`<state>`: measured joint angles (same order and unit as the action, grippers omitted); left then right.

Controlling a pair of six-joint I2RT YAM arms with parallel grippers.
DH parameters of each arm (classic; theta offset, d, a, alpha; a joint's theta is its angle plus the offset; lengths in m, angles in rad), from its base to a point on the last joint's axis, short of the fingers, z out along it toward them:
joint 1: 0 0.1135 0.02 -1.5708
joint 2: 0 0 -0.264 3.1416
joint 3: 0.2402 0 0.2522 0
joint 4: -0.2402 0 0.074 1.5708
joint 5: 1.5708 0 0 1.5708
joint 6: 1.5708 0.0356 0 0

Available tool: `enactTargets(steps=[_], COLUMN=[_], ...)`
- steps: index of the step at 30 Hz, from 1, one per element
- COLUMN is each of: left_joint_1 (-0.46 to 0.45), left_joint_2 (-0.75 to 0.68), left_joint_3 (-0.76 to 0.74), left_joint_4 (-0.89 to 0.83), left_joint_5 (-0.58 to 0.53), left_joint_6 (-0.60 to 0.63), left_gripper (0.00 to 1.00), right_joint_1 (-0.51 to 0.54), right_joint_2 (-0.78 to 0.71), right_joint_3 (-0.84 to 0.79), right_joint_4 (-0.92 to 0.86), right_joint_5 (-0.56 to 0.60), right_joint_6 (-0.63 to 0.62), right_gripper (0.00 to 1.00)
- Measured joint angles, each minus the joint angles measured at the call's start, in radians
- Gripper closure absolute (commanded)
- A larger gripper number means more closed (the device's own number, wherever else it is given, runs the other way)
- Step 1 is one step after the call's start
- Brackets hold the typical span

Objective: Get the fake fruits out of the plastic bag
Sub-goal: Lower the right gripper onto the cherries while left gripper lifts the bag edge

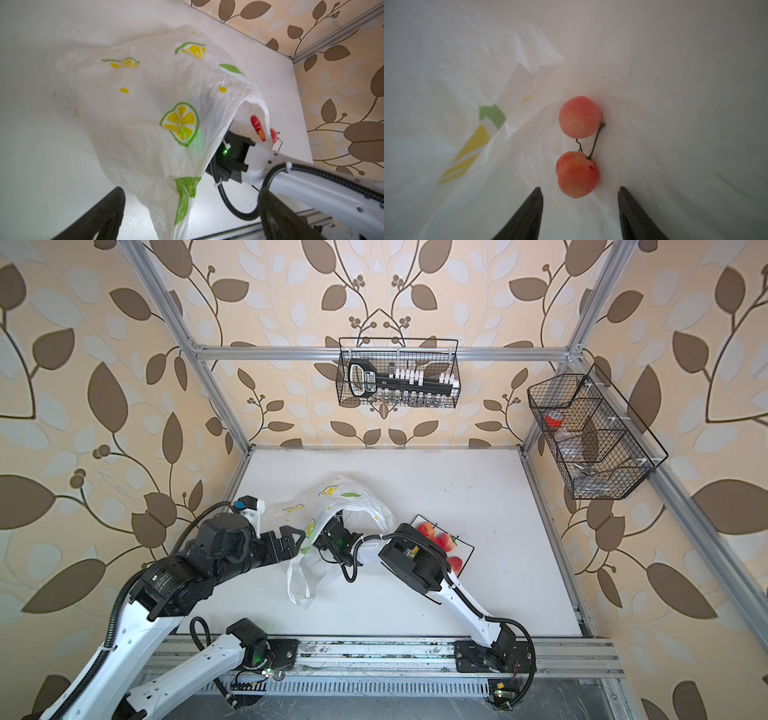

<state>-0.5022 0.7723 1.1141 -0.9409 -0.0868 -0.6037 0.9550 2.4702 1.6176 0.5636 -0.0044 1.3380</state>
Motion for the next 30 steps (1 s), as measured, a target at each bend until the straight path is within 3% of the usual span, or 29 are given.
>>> enactTargets(steps=[5,9,13,19,21,25,30], left_joint_1=[0.068,0.338,0.534,0.68,0.702,0.706,0.706], left_joint_2=[0.109,0.241,0.349,0.491,0.551,0.635,0.642], left_joint_3=[0.048,0.048,-0.012,-0.08,-0.086,-0.093,-0.131], left_joint_4=[0.018,0.034,0.121,0.264,0.295,0.357,0.397], left_joint_5=[-0.132,-0.142,-0.035,0.194,0.257,0.376,0.476], left_joint_6=[-0.006,-0.051,-0.089,-0.17,-0.19,-0.198,-0.179], left_gripper=[0.01,0.01,0.01,0.04,0.11,0.39,0.81], right_joint_1=[0.0,0.0,0.0,0.0,-0.002,-0.006,-0.011], right_joint_2=[0.0,0.0,0.0,0.0,0.0,0.0,-0.002], right_joint_3=[0.0,0.0,-0.002,-0.004,-0.012,-0.027,-0.027], right_joint_4=[-0.001,-0.001,0.0,0.001,0.009,0.032,0.028], right_joint_5=[0.0,-0.005,-0.005,-0.008,-0.008,-0.015,-0.019], right_joint_6=[-0.003,-0.004,-0.008,-0.011,-0.011,-0.011,-0.034], right_gripper=[0.4,0.4,0.4,0.4,0.4,0.4,0.39])
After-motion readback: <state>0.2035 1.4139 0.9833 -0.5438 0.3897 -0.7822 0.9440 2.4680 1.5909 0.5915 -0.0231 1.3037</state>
